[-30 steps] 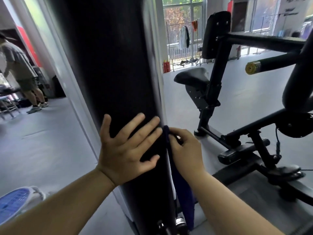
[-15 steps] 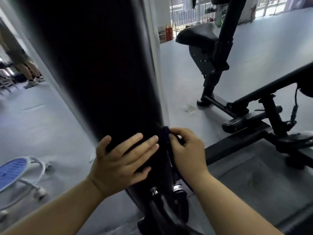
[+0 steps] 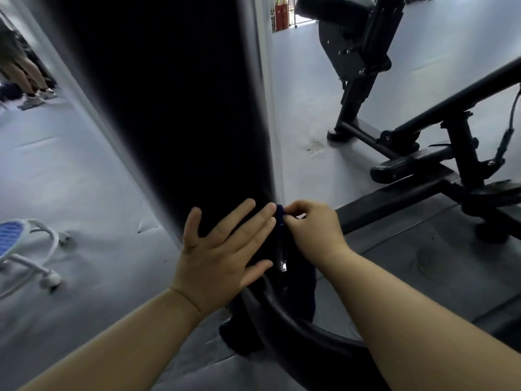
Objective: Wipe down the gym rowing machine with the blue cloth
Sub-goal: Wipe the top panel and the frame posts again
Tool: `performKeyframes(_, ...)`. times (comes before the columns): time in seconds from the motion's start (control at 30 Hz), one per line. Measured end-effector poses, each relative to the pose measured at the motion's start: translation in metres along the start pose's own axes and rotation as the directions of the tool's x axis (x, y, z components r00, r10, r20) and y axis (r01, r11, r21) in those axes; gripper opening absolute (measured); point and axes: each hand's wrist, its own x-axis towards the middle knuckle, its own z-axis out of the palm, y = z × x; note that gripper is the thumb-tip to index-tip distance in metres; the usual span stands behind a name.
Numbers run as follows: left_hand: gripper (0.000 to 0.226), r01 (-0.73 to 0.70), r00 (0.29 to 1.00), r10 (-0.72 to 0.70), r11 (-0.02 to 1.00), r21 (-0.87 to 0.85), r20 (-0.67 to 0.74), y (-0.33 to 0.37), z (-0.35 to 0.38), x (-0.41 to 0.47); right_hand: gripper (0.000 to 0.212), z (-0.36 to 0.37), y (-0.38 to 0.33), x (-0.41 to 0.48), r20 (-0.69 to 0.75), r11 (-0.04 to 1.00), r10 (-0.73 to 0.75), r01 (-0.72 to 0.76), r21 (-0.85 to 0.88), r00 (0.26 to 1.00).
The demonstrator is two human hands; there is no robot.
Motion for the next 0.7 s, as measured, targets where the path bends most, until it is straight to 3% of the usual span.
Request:
performKeyframes(0.1,0.058,0.019,0.993,-0.018,1.000,-0.007,0.114,0.021,0.006,-0.014,0.020,0.008,0.017,0.004,0.135,0.979,0.104,-0.077,-0.190,0.985)
performKeyframes(0.2,0.051,0.053,0.988,-0.046,0.998,-0.044,0.149,0.027,0.006,-0.015,0.028,0.014,0.033,0.005,0.314,0.931,0.209,-0.090,-0.354,0.926)
performKeyframes(0.27,0.050,0.070,0.990,-0.052,0.989,-0.132,0.130,0.025,0.002,-0.011,0.030,0.017,0.041,0.007,0.366,0.933,0.270,-0.147,-0.330,0.891)
performKeyframes(0.37,0.048,0.088,0.995,-0.072,0.967,-0.240,0.072,0.024,-0.002,0.003,0.030,0.016,0.049,0.013,0.313,0.954,0.265,-0.202,-0.221,0.912)
performKeyframes(0.53,0.045,-0.013,0.995,0.023,0.995,-0.101,0.095,0.031,0.008,0.013,0.026,0.005,0.061,0.023,0.478,0.960,0.245,-0.141,-0.242,0.844)
performKeyframes(0.7,0.035,0.013,0.999,-0.010,0.995,-0.100,0.033,0.035,0.017,0.011,0.021,0.017,0.076,0.033,0.579,0.901,0.274,0.005,-0.434,0.768)
